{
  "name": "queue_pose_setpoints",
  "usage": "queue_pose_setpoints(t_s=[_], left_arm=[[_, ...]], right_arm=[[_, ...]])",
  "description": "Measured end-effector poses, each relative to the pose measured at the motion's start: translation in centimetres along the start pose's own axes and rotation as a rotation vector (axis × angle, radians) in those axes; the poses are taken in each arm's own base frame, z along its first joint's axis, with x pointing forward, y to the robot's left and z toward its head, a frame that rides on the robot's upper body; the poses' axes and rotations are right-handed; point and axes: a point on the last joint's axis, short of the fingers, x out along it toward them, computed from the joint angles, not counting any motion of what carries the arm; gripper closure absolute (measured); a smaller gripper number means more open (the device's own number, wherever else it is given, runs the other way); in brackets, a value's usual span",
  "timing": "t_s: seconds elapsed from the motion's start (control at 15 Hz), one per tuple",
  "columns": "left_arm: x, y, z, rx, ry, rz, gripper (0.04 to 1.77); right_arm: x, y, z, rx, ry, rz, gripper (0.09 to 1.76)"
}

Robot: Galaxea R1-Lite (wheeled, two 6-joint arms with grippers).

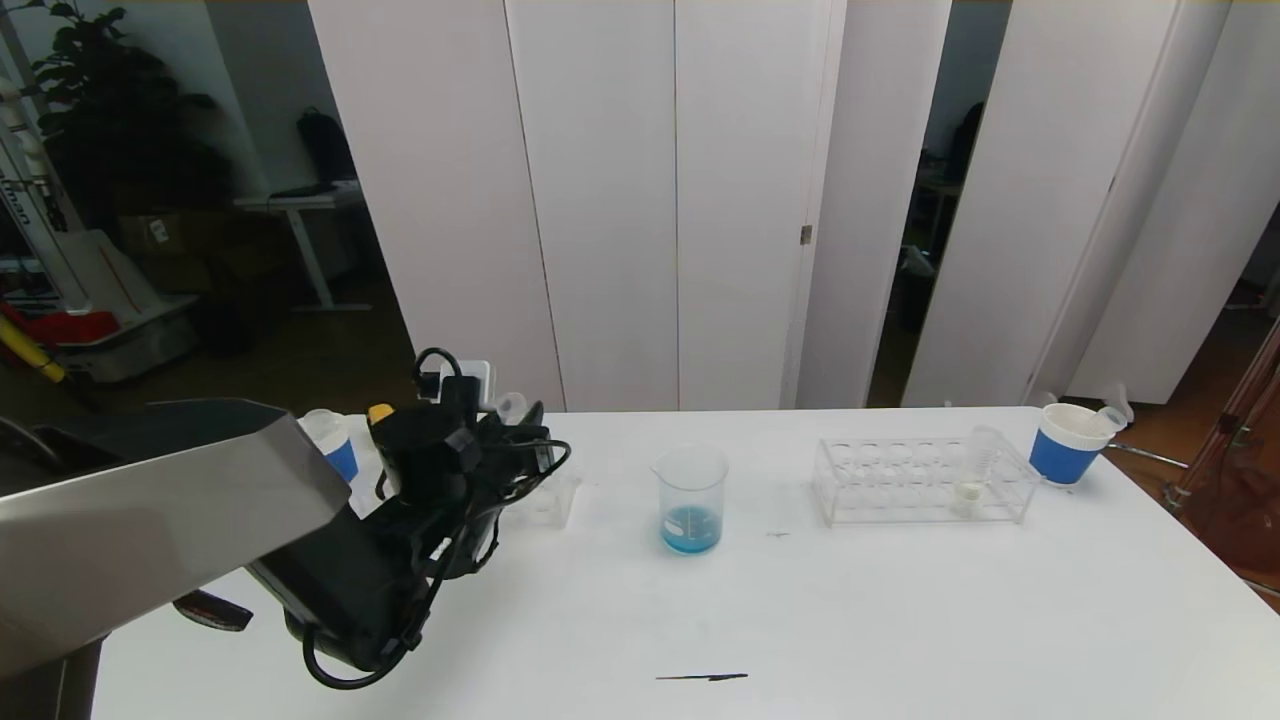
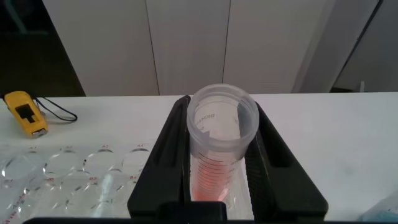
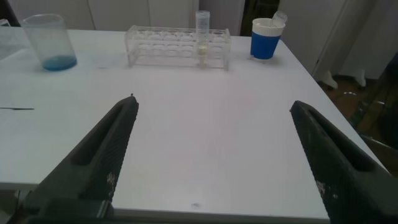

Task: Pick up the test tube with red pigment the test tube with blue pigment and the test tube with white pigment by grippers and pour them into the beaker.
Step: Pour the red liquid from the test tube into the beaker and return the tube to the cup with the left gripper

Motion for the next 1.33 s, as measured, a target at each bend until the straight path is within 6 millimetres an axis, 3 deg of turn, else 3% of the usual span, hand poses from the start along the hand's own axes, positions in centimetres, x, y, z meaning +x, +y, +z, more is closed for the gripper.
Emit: queue_pose_setpoints(t_s=[0.33, 0.67, 1.0, 1.33], left_arm=[[-1.6, -0.1, 3.3, 0.02, -0.005, -0.019, 1.23], [-4.2, -0.2, 8.6, 0.021, -0.009, -0.127, 1.23], [-6.9, -0.6, 12.8, 0.022, 0.006, -0.381, 1.23], [-7.5, -1.3, 13.9, 0.023, 0.009, -0.707, 1.23]], right_arm=[[0.0, 0.0, 0.0, 0.0, 0.0, 0.0, 0.1], [0.0, 0.0, 0.0, 0.0, 0.0, 0.0, 0.1], [0.0, 0.0, 0.0, 0.0, 0.0, 0.0, 0.1], [0.0, 0.0, 0.0, 0.0, 0.0, 0.0, 0.1]])
